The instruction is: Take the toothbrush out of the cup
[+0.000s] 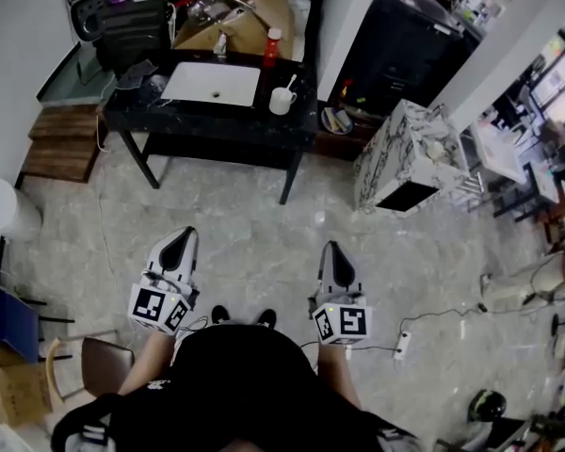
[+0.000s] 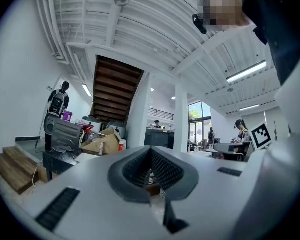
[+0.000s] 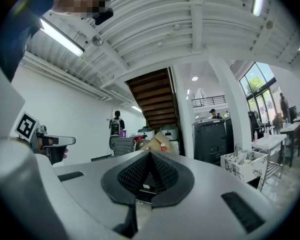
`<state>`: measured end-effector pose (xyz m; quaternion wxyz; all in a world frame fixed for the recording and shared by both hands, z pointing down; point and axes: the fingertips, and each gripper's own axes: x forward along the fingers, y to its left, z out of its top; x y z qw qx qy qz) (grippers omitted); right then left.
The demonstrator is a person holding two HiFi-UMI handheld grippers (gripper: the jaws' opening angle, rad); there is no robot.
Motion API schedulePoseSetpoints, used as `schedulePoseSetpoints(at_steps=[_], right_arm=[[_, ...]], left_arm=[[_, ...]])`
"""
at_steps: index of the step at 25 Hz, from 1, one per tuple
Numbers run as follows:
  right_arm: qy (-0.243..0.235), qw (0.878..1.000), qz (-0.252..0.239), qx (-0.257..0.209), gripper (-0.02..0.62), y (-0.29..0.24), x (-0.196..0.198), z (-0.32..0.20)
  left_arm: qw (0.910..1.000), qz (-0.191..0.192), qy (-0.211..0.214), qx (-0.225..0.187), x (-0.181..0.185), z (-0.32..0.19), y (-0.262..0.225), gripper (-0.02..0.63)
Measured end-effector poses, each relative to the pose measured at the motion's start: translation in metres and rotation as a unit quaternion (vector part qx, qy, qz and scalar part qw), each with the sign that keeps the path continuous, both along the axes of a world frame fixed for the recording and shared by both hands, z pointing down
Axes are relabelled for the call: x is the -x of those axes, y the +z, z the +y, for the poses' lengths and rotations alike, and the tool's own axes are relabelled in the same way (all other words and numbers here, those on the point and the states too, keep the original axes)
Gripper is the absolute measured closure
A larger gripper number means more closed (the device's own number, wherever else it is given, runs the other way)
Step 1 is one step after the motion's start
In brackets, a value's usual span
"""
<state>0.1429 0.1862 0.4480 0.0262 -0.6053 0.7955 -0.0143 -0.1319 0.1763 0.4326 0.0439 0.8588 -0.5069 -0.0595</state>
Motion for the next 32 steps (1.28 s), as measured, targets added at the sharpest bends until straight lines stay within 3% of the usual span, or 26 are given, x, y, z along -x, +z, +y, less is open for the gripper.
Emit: schedulePoseSetpoints(at_steps=[12,23,28,32], right_arm=[[0.009,1.000,-0.006,-0.001,0.547,-0.001,-0.003,-0.005],[0.008,1.000,-0.025,0.006,0.362,0.002,-0.005,-0.012],[0.001,1.000,-0.016,0.013,0.236,0.005,-0.001,-0.017],[-0.005,1.000,-0.016,0.012,0.193,0.002,0.002,-0.017]], left_arm=[[1.0000,-0.004,0.002,-0.002,-0.001,-0.005,0.001,0.601],[1.0000,-0.005,0.000,0.001,-0.004,-0.011,0.001,0.603],[1.0000,0.000,0.007,-0.006,-0.007,-0.016,-0.005,0.601],[0.9999,0.001,0.010,-0.006,-0.006,-0.018,-0.004,0.601]])
